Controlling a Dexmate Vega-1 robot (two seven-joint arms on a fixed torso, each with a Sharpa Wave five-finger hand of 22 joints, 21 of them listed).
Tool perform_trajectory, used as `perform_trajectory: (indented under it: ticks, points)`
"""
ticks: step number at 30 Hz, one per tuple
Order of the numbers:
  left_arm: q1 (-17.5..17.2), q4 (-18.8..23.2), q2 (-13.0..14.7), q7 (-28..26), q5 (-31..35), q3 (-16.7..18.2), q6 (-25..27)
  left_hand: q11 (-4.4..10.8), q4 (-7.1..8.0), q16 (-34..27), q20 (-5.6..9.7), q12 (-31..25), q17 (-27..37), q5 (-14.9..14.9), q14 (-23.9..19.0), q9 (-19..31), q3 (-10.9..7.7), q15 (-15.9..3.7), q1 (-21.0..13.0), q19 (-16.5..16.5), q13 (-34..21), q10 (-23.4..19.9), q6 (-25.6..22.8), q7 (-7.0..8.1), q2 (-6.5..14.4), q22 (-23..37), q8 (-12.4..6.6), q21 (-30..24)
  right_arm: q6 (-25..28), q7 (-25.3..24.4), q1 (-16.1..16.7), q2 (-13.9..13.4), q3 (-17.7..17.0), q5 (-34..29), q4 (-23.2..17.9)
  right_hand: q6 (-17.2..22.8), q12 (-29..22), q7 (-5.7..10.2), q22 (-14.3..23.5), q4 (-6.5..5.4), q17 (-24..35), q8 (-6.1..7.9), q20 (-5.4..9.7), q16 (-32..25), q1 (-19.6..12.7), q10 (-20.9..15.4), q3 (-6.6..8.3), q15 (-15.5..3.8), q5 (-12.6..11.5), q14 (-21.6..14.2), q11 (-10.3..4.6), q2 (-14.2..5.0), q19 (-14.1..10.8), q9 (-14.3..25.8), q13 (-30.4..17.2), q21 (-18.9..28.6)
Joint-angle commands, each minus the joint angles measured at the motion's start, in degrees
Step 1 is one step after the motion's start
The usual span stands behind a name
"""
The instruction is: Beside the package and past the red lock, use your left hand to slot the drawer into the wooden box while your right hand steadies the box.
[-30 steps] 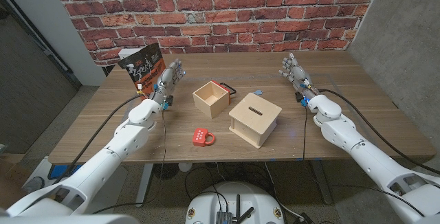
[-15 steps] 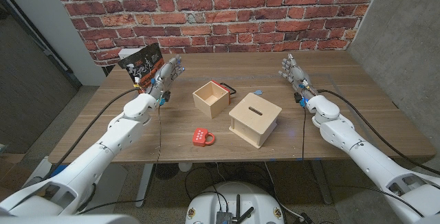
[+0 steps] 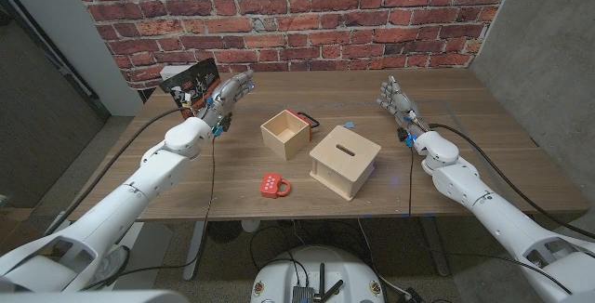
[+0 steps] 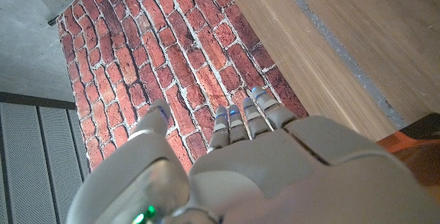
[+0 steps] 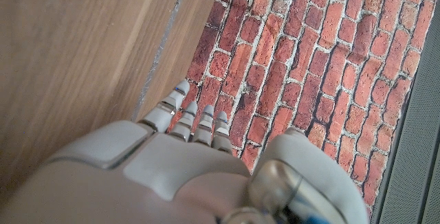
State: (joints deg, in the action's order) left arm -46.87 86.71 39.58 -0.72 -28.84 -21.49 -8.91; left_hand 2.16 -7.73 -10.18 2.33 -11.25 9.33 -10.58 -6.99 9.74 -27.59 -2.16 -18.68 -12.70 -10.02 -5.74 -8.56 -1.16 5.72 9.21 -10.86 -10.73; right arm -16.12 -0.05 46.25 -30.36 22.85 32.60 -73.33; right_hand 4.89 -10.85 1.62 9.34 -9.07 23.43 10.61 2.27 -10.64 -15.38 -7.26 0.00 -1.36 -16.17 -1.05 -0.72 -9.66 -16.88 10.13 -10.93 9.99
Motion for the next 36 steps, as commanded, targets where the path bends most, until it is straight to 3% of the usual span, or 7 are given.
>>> perform_trajectory:
  ticks: [1, 10, 21, 27, 30, 36]
  points:
    - [3.1, 3.1, 4.0, 3.2, 3.5, -1.6, 4.0, 0.28, -1.55, -0.2, 4.0, -0.3, 0.1, -0.1, -1.2, 0.2, -0.81, -0.28, -1.7, -1.3, -0.1, -1.0, -1.1, 0.16, 0.0, 0.2, -0.38, -0.2, -1.2, 0.8, -0.1, 0.7, 0.1, 0.4, 1.4, 0.7, -0.2, -0.14, 0.2, -0.2, 0.0, 0.25, 0.17, -0.4, 0.1, -0.5, 0.45, -0.44, -0.6, 0.0, -0.19, -0.44, -0.1, 0.1, 0.0, 0.4]
    - [7.0, 4.0, 7.0, 8.4, 6.8, -3.4, 5.5, 0.96, -3.0, -0.1, 4.24, -0.2, 0.1, -0.3, -1.8, 0.2, -1.8, -0.99, -4.3, -0.8, -0.1, -1.7, -1.5, 0.9, -0.3, 0.2, -0.45, 0.2, -2.2, 0.8, -0.2, 1.2, 0.2, 0.0, 2.0, 0.6, -0.2, -0.21, 0.2, -0.11, -0.3, 0.21, 0.14, -0.5, 0.2, -0.5, 0.75, -0.45, -0.7, 0.0, -0.13, -0.49, -0.1, 0.1, 0.0, 0.5]
    - [11.8, 5.4, 10.1, 13.4, 12.9, -5.8, 6.4, 1.21, -3.51, -0.3, 4.16, -0.4, 0.0, -0.7, -4.0, 0.2, -3.58, -1.64, -9.7, -0.8, -0.1, -4.0, -4.2, 1.4, -1.0, 0.2, -1.08, 0.3, -3.2, -0.1, 0.7, 1.6, 0.1, -0.1, 1.7, 0.6, -0.2, -0.18, 0.2, -0.01, -0.6, 0.19, 0.09, -0.5, 0.3, -0.5, 1.08, -0.45, -0.8, 0.0, -0.24, -0.47, -0.2, 0.1, 0.1, 0.5]
    - [14.1, 5.5, 11.3, 16.8, 16.0, -7.3, 5.7, 2.1, -3.57, -0.4, 4.28, -0.4, 0.1, -0.9, -6.1, 0.2, -4.3, -2.99, -13.8, -1.2, -0.1, -5.8, -6.4, 2.7, -2.8, 0.1, -1.4, 0.3, -3.5, -0.3, 1.1, 1.9, 0.1, -0.1, 1.7, 0.5, -0.2, -0.2, 0.2, 0.03, -0.8, 0.17, 0.11, -0.6, 0.4, -0.6, 1.25, -0.48, -0.9, -0.2, -0.26, -0.47, -0.2, 0.1, 0.1, 0.5]
    - [15.4, 5.7, 11.9, 18.8, 17.9, -8.1, 5.6, 2.94, -3.45, -0.3, 4.23, -0.3, 0.1, -0.8, -7.2, 0.2, -4.63, -4.05, -17.1, -1.5, -0.1, -7.1, -8.3, 4.2, -4.2, 0.2, -1.61, 0.3, -3.4, -0.5, 1.3, 2.0, 0.0, 0.0, 1.7, 0.6, -0.2, -0.28, 0.2, 0.05, -0.9, 0.19, 0.1, -0.6, 0.4, -0.6, 1.31, -0.48, -0.9, -0.2, -0.24, -0.47, -0.2, 0.1, 0.1, 0.6]
    - [18.2, 8.1, 13.6, 22.8, 22.8, -10.2, 7.6, 4.42, -3.42, -0.2, 5.37, -0.1, 0.0, -0.4, -8.3, 0.3, -4.44, -5.98, -20.5, -1.8, 0.0, -8.5, -9.9, 6.01, -6.0, 0.2, -1.79, 0.2, -3.7, -0.5, 1.4, 2.4, 0.1, 0.2, 2.0, 0.7, -0.2, -0.38, 0.2, 0.09, -1.1, 0.23, 0.11, -0.6, 0.5, -0.7, 1.55, -0.33, -0.9, -0.3, -0.23, -0.47, -0.2, 0.1, 0.1, 0.6]
